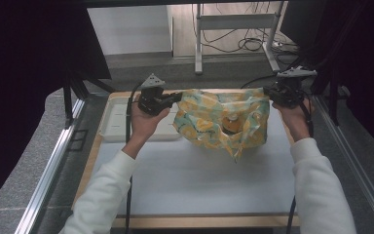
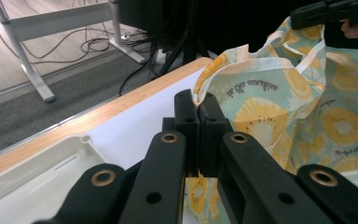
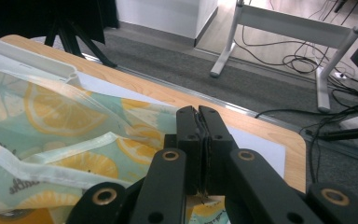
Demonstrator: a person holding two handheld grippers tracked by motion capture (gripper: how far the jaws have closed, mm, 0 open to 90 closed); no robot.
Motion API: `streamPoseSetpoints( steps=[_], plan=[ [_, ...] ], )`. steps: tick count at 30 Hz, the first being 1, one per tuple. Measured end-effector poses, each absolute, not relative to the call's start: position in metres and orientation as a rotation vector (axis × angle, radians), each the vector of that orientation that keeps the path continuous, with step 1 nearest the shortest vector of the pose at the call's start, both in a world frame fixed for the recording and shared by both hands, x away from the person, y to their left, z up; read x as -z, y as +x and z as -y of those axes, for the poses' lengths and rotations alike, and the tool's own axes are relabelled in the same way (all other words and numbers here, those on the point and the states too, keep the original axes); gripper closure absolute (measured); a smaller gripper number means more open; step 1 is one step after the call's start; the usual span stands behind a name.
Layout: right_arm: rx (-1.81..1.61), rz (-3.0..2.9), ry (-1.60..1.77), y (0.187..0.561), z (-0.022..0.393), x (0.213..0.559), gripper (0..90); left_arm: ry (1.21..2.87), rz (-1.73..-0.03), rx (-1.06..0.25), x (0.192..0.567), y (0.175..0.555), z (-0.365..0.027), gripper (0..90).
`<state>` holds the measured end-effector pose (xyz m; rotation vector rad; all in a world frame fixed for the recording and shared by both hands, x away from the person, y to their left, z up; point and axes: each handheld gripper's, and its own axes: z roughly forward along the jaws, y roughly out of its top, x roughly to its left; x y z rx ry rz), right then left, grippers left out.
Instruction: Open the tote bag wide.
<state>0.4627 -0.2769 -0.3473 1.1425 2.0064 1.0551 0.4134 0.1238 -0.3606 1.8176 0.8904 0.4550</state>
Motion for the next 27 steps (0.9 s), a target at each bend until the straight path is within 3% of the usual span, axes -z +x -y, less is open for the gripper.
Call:
streamPoseSetpoints(
  steps=[9, 27],
  plan=[
    [-0.988, -2.021, 1.166, 0.473, 0.276, 0.358, 87.3, 1.840, -0.969, -0.421, 0.380, 0.435, -0.118, 89.5],
    [-0.811, -2.177, 1.300, 0.492, 0.280, 0.435, 87.3, 2.008, -0.993, -0.365, 0.435, 0.440, -0.090, 89.5]
  ],
)
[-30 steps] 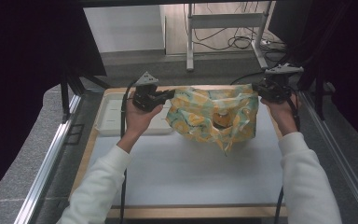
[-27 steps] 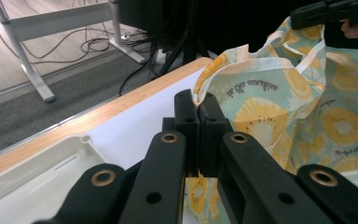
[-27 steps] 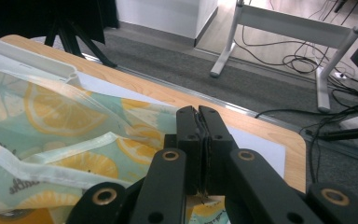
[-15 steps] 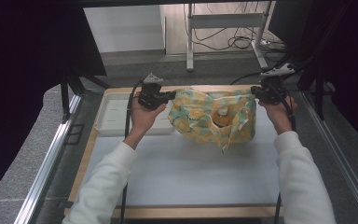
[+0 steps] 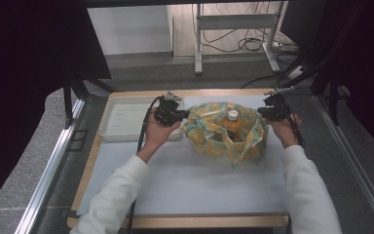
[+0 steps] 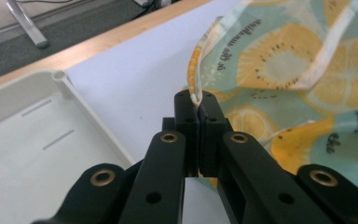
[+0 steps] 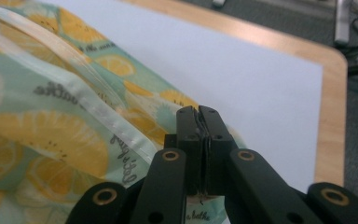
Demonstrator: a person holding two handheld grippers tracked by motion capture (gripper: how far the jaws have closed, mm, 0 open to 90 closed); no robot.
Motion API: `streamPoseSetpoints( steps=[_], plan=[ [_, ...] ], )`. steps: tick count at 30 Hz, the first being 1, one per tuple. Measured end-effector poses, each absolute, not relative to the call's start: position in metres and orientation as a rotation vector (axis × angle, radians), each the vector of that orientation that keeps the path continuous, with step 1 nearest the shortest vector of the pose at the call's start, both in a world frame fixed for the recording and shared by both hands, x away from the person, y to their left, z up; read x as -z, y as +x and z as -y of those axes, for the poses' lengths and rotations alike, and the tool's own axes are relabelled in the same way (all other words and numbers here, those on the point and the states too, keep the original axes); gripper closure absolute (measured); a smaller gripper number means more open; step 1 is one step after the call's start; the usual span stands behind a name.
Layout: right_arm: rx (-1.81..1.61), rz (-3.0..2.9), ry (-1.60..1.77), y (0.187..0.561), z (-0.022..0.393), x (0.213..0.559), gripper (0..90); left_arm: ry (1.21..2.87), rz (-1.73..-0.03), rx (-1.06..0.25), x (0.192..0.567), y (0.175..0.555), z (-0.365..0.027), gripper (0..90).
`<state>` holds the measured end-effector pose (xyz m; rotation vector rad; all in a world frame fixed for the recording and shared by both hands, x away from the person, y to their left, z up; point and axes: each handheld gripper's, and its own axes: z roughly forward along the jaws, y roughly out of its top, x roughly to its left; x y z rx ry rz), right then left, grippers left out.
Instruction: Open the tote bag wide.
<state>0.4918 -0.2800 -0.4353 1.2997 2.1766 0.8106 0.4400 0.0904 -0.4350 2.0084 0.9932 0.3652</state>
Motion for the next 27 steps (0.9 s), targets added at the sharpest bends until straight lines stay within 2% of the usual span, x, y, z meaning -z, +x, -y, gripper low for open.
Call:
streamPoseSetpoints(
  steps=[25, 27],
  plan=[
    [-0.669, -2.306, 1.392, 0.480, 0.287, 0.494, 87.3, 2.191, -1.027, -0.277, 0.502, 0.427, -0.066, 89.0],
    [-0.662, -2.316, 1.398, 0.478, 0.289, 0.494, 84.2, 2.189, -1.027, -0.269, 0.505, 0.424, -0.064, 88.6]
  ],
)
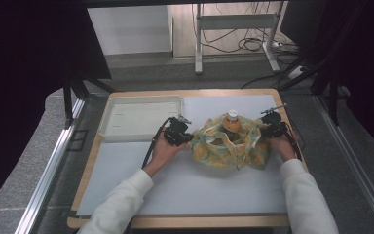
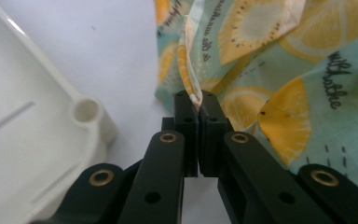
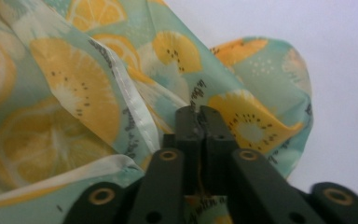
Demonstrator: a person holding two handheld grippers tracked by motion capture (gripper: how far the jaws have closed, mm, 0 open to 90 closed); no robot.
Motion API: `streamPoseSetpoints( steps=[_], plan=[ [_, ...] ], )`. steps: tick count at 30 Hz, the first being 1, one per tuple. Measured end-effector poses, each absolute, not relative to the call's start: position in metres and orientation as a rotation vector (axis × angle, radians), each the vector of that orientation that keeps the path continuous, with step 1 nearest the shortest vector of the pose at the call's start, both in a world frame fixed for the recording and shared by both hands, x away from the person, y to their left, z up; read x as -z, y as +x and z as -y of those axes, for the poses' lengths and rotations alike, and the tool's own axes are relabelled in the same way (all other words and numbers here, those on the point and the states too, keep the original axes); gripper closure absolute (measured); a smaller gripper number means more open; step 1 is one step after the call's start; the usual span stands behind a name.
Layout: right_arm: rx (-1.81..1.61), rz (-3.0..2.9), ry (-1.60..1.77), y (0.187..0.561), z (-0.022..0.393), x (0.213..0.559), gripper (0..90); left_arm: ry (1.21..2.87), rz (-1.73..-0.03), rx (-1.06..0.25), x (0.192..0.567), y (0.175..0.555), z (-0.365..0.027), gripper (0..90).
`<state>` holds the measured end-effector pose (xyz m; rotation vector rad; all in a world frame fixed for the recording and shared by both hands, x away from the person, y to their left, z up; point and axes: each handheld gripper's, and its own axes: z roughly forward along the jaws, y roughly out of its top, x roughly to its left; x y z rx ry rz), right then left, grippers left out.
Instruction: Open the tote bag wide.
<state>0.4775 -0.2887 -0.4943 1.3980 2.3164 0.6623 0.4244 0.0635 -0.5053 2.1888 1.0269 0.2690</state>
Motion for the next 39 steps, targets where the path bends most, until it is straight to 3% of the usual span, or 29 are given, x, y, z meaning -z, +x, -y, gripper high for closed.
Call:
streamPoseSetpoints(
  steps=[3, 6, 9, 11, 14, 17, 22, 29, 39],
  plan=[
    [-0.641, -2.296, 1.378, 0.473, 0.290, 0.488, 69.1, 2.182, -1.019, -0.276, 0.503, 0.423, -0.065, 84.8],
    [-0.705, -2.233, 1.351, 0.466, 0.294, 0.468, 56.9, 2.137, -1.019, -0.314, 0.490, 0.421, -0.077, 65.7],
    [-0.778, -2.177, 1.314, 0.457, 0.300, 0.441, 51.7, 2.069, -1.024, -0.327, 0.472, 0.418, -0.093, 48.7],
    [-0.834, -2.150, 1.299, 0.449, 0.303, 0.424, 51.2, 2.016, -1.019, -0.340, 0.457, 0.412, -0.105, 46.7],
    [-0.899, -2.137, 1.263, 0.437, 0.304, 0.404, 51.3, 1.974, -0.981, -0.344, 0.440, 0.403, -0.113, 53.2],
    [-0.953, -2.152, 1.218, 0.424, 0.301, 0.390, 56.2, 1.963, -0.915, -0.327, 0.425, 0.393, -0.112, 69.1],
    [-0.994, -2.234, 1.137, 0.409, 0.283, 0.383, 73.2, 1.989, -0.835, -0.302, 0.413, 0.388, -0.091, 85.8],
    [-0.973, -2.339, 1.102, 0.406, 0.260, 0.405, 87.2, 1.994, -0.837, -0.268, 0.424, 0.409, -0.057, 89.0],
    [-0.958, -2.419, 1.149, 0.405, 0.253, 0.454, 89.2, 2.107, -0.871, -0.126, 0.483, 0.418, -0.029, 89.8]
  ],
)
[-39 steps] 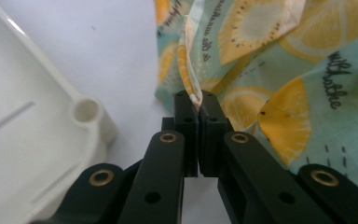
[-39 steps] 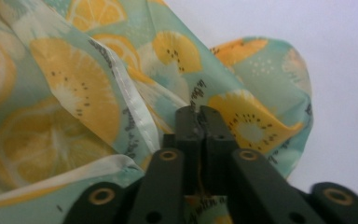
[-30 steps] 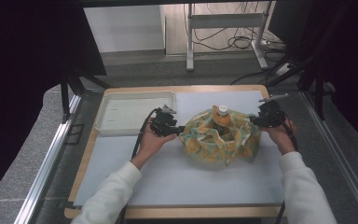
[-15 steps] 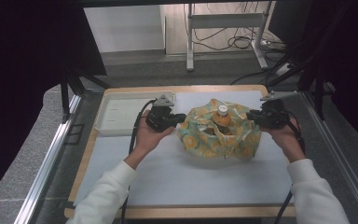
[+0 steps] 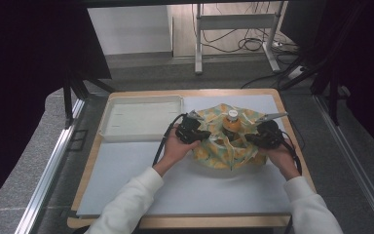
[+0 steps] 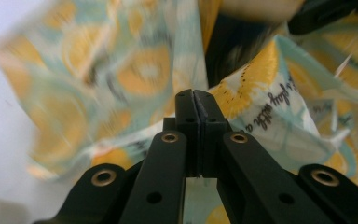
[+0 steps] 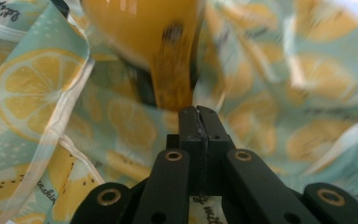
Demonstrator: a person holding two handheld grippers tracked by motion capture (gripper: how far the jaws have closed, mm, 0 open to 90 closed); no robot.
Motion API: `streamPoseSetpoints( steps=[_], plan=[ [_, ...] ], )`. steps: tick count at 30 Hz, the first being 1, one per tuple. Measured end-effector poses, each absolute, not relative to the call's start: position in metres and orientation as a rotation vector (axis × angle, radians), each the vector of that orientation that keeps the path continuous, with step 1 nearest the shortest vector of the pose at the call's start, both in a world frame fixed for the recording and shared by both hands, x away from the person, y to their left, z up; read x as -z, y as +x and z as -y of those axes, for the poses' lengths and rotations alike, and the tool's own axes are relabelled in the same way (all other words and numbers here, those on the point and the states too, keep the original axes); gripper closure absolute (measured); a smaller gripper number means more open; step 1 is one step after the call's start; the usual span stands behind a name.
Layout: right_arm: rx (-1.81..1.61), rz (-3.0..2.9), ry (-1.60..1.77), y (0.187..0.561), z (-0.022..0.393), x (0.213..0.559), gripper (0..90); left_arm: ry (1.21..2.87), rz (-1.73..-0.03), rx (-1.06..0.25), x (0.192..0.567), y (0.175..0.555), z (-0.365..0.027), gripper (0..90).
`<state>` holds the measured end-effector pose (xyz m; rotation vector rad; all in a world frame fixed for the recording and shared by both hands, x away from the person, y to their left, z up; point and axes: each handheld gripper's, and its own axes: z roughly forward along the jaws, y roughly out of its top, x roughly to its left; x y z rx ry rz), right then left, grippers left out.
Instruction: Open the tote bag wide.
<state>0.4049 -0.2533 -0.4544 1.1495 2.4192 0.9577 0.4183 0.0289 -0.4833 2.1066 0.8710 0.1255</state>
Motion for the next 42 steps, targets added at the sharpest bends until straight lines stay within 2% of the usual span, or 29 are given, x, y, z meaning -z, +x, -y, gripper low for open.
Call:
streamPoseSetpoints(
  steps=[7, 13, 18, 21, 26, 28, 32, 36, 42],
  plan=[
    [-0.925, -2.460, 1.189, 0.391, 0.258, 0.482, 89.2, 2.178, -0.873, -0.076, 0.515, 0.406, -0.027, 89.7],
    [-0.889, -2.502, 1.200, 0.382, 0.262, 0.497, 89.2, 2.227, -0.836, -0.047, 0.526, 0.397, -0.024, 89.5],
    [-0.864, -2.509, 1.192, 0.378, 0.264, 0.500, 89.2, 2.210, -0.830, -0.042, 0.518, 0.397, -0.028, 87.6],
    [-0.895, -2.485, 1.161, 0.377, 0.262, 0.492, 89.2, 2.162, -0.824, -0.078, 0.500, 0.399, -0.032, 88.2],
    [-0.941, -2.454, 1.110, 0.386, 0.249, 0.474, 89.2, 2.113, -0.819, -0.123, 0.473, 0.409, -0.031, 89.2],
    [-0.933, -2.465, 1.104, 0.390, 0.242, 0.474, 89.2, 2.098, -0.828, -0.100, 0.469, 0.417, -0.027, 89.4],
    [-0.888, -2.509, 1.124, 0.397, 0.232, 0.488, 89.1, 2.131, -0.805, -0.013, 0.478, 0.428, -0.012, 89.4],
    [-0.865, -2.548, 1.123, 0.390, 0.226, 0.500, 89.2, 2.220, -0.857, -0.092, 0.496, 0.439, 0.003, 89.7],
    [-0.861, -2.613, 1.054, 0.363, 0.223, 0.508, 89.2, 2.172, -0.965, -0.110, 0.510, 0.467, 0.004, 89.9]
  ],
)
